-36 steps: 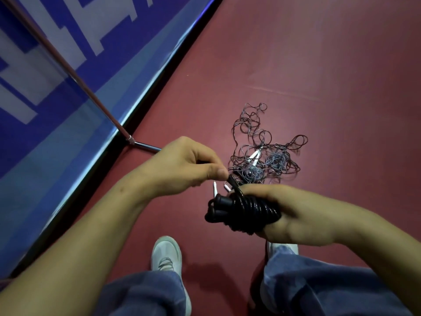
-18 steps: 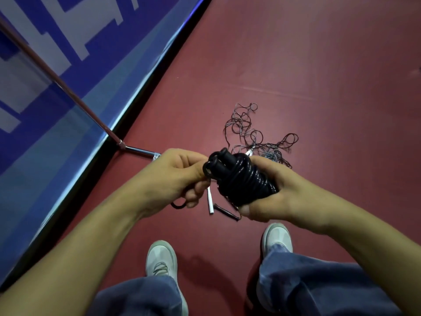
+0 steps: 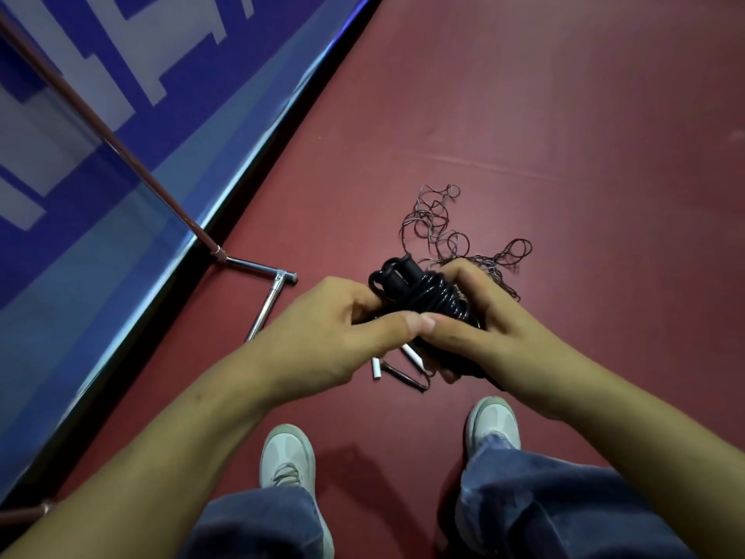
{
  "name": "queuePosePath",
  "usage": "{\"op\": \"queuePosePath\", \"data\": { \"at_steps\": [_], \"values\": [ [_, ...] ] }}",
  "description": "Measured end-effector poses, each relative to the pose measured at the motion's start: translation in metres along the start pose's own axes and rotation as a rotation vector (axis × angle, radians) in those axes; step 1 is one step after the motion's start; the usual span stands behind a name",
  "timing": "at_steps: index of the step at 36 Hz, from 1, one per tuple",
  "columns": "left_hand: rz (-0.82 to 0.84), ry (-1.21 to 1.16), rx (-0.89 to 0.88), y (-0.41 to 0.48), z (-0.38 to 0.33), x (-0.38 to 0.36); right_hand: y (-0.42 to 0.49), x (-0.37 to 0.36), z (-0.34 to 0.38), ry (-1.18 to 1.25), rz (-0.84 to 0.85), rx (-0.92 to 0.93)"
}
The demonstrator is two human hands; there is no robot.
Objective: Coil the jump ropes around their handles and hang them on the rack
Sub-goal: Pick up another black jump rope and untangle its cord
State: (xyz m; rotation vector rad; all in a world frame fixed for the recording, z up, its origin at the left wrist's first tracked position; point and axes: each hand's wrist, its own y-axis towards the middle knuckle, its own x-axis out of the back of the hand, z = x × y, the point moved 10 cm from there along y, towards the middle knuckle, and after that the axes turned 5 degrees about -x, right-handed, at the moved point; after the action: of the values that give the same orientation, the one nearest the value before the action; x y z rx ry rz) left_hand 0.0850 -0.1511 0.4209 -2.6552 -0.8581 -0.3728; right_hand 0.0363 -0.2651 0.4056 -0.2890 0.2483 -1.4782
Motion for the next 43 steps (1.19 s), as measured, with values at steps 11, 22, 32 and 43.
{"op": "queuePosePath", "data": {
  "at_steps": [11, 22, 32, 43],
  "values": [
    [-0.04, 0.188, 0.048, 0.006, 0.005, 0.01, 0.005, 0.007, 0.004, -0.076, 0.051, -0.09],
    [-0.239, 0.106, 0.068, 0.003, 0.003, 0.031, 0.007, 0.015, 0.014, -0.119, -0.169, 0.049],
    [-0.225, -0.116, 0.08, -0.006, 0.003, 0.027, 0.006, 0.013, 0.008, 0.126, -0.134, -0.026],
    [-0.148, -0.591, -0.085, -0.003, -0.008, 0.023, 0.01, 0.009, 0.001, 0.234, -0.11, -0.082]
  ]
}}
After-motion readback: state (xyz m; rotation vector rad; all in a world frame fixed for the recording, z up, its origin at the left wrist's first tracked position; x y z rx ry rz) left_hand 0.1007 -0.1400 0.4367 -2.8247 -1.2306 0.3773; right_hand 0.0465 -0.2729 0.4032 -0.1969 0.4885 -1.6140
